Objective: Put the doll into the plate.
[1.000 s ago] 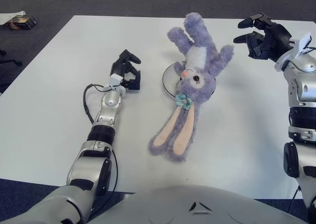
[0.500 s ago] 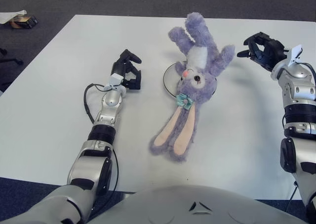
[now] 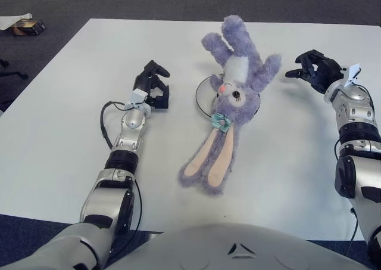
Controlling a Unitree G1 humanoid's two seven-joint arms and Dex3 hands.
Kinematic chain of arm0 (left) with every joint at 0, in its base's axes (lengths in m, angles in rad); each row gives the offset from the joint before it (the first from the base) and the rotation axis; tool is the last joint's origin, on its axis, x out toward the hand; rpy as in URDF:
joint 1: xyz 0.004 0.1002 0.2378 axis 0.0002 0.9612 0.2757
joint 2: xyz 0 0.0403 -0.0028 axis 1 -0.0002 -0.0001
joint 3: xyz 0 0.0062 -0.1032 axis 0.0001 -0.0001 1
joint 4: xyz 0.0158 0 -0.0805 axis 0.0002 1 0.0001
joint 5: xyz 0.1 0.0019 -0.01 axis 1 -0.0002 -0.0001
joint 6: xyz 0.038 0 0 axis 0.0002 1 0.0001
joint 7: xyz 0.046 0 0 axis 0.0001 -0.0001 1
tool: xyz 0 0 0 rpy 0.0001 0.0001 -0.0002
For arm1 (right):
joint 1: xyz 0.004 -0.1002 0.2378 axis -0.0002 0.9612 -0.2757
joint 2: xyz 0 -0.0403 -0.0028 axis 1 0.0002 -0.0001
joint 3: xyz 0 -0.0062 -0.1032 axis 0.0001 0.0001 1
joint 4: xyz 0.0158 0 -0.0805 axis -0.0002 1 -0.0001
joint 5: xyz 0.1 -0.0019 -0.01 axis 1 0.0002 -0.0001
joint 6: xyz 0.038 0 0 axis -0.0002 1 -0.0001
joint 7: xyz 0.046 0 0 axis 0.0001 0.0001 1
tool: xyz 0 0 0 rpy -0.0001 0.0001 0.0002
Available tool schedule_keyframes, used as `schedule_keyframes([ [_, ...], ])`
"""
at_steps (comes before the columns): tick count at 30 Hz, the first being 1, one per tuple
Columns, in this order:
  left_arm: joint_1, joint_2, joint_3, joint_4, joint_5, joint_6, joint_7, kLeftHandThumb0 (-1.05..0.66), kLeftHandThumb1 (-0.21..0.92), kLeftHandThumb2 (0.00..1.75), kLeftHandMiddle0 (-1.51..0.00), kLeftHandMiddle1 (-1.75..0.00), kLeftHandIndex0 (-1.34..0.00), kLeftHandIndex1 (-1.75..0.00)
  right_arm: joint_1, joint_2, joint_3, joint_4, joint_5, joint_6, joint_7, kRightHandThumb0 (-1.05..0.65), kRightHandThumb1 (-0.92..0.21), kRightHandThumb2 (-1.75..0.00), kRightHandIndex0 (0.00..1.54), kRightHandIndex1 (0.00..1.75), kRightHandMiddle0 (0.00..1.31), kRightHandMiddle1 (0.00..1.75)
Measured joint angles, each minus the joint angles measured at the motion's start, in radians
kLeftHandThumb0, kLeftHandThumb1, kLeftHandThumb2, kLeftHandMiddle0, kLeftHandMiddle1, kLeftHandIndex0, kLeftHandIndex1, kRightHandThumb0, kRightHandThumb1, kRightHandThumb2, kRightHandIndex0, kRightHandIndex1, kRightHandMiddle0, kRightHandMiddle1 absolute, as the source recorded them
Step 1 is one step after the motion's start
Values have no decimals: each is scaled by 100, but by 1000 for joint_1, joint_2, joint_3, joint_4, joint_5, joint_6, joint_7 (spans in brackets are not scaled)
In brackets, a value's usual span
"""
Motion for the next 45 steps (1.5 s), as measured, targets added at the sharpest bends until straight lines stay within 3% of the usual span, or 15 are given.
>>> schedule_keyframes([
  [3,0,0,4,4,-9,-14,-6,-1,22,145,-72,-175,-42,-174,4,35,-31,3,19,-39,-52,-7,-57,-93,54,142,34,175],
  [8,-1,0,6,8,-10,-36,-8,-1,23,145,-71,-175,-41,-175,11,90,-73,19,41,-95,-124,-2,-43,-109,61,146,40,175],
  [12,-6,0,8,15,-8,-56,2,-1,21,146,-72,-175,-43,-174,47,162,-90,15,35,-239,-211,-1,-28,-130,68,155,47,175],
  [17,-10,-3,10,21,-7,-64,24,-1,20,147,-73,-175,-45,-173,139,257,-50,-18,-54,-446,-339,-1,-19,-144,70,165,53,175],
  [24,-7,-3,14,23,-7,-61,33,-1,20,146,-73,-175,-46,-171,192,317,2,-82,-149,-603,-458,-1,-11,-156,74,174,57,174],
  [29,-5,-6,16,20,-7,-60,39,-1,21,146,-72,-175,-45,-171,207,321,20,-105,-148,-615,-452,-1,-8,-158,77,175,62,167],
  [38,9,-10,26,-10,-23,-28,26,-1,33,132,-65,-171,-35,-175,293,337,37,-212,-77,-577,-351,-1,-4,-159,82,175,68,159],
  [45,39,-13,43,-60,-60,-5,-3,-1,30,135,-66,-173,-36,-175,334,347,45,-293,-51,-493,-321,-1,-1,-161,84,175,72,155],
])
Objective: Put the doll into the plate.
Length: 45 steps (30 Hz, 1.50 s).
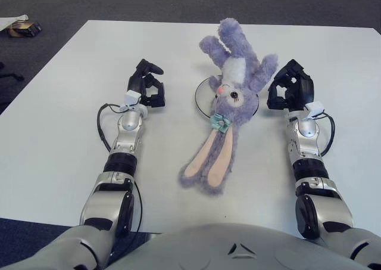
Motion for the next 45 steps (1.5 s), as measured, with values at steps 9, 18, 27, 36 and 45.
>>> schedule_keyframes([
  [9,37,-10,6,-59,-25,38,-22,-1,21,146,-72,-175,-43,-175,30,2,-6,-63,14,72,1,-1,2,-163,85,175,75,154],
  [18,63,-17,5,-101,-26,71,-32,-1,19,149,-74,-175,-45,-175,43,4,-11,-96,14,101,2,-1,4,-163,87,175,80,146],
  [27,78,-21,0,-131,-22,83,-31,-1,12,156,-79,-175,-51,-174,48,4,-18,-110,32,166,2,-1,11,-172,93,175,83,149],
  [36,100,-20,-7,-164,-7,90,-30,-1,10,157,-80,-175,-52,-173,57,5,-24,-130,41,220,2,-1,12,-175,93,175,81,155],
  [45,109,-20,-9,-180,-5,96,-32,-1,10,157,-80,-175,-52,-172,66,6,-28,-154,45,259,-2,-1,12,-175,94,175,79,157],
])
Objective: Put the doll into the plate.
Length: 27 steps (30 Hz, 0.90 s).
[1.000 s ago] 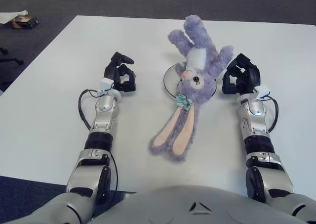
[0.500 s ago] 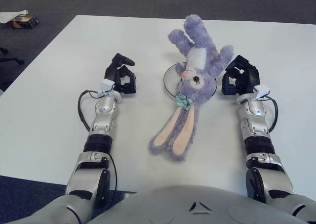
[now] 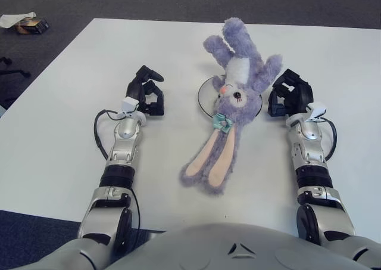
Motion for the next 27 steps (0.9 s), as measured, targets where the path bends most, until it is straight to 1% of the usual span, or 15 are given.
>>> schedule_keyframes([
  [7,4,0,-1,-12,0,10,-7,-1,11,157,-80,-175,-52,-173,3,1,-2,-7,0,9,-2,-1,11,-175,93,175,77,159],
  [18,8,0,0,-24,-13,46,-35,-1,11,157,-80,-175,-52,-173,4,0,-3,-9,0,14,-4,-1,11,-175,93,175,78,159],
  [27,12,1,0,-31,-22,81,-52,-1,11,157,-80,-175,-51,-173,4,0,-3,-9,0,14,-3,-1,10,-175,92,175,75,163],
])
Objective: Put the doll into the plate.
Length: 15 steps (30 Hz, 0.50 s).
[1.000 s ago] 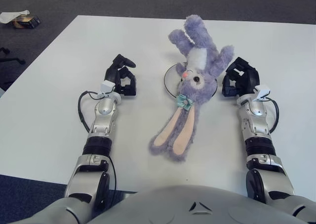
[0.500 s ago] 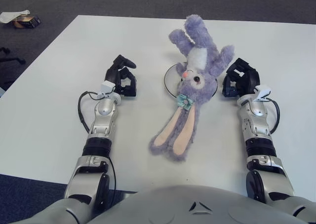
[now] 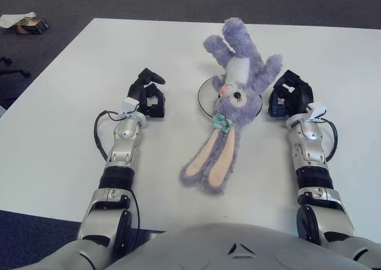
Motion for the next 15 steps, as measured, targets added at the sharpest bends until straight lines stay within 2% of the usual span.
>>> schedule_keyframes([
  [15,3,2,0,-6,0,17,-12,-1,12,155,-79,-175,-52,-171,7,-1,1,-17,-4,0,-4,-1,9,-175,92,175,73,165],
])
